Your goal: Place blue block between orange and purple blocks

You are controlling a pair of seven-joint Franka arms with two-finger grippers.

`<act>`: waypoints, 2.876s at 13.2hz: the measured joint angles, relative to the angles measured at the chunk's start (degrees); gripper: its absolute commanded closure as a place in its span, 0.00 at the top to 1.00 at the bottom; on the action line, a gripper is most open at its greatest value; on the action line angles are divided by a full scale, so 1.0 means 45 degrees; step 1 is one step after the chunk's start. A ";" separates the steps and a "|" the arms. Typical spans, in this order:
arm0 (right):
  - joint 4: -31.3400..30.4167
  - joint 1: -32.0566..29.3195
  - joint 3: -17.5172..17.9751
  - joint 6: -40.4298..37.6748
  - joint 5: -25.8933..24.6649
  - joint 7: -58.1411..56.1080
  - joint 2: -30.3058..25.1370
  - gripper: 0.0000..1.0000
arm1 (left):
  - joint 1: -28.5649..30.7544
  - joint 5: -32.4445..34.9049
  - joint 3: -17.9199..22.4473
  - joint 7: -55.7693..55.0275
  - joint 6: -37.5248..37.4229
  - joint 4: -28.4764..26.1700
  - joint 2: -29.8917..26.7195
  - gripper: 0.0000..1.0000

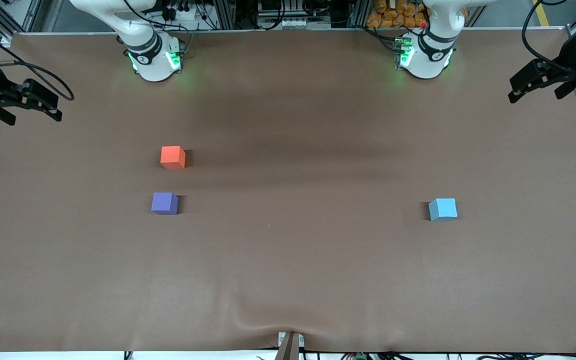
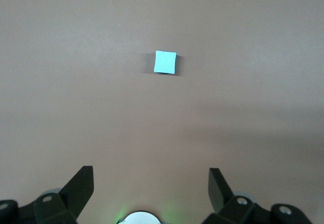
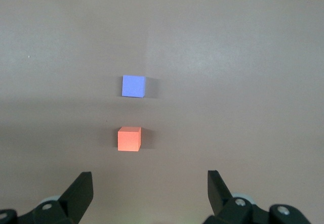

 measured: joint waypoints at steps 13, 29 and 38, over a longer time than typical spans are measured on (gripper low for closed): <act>0.0130 -0.0002 -0.0005 -0.0060 0.0000 -0.0001 0.0061 1.00 | -0.0020 0.0001 0.0080 0.0143 0.0026 0.0013 0.0670 1.00; 0.0147 -0.0004 -0.0023 -0.0470 0.0000 -0.0004 0.0099 1.00 | 0.0422 0.0870 0.0169 0.0270 1.1840 -0.5569 0.5619 1.00; 0.0148 -0.0016 -0.0031 -0.0470 0.0003 -0.0004 0.0098 1.00 | 0.0353 0.0889 -0.0009 0.0299 1.2692 -0.5121 0.7123 1.00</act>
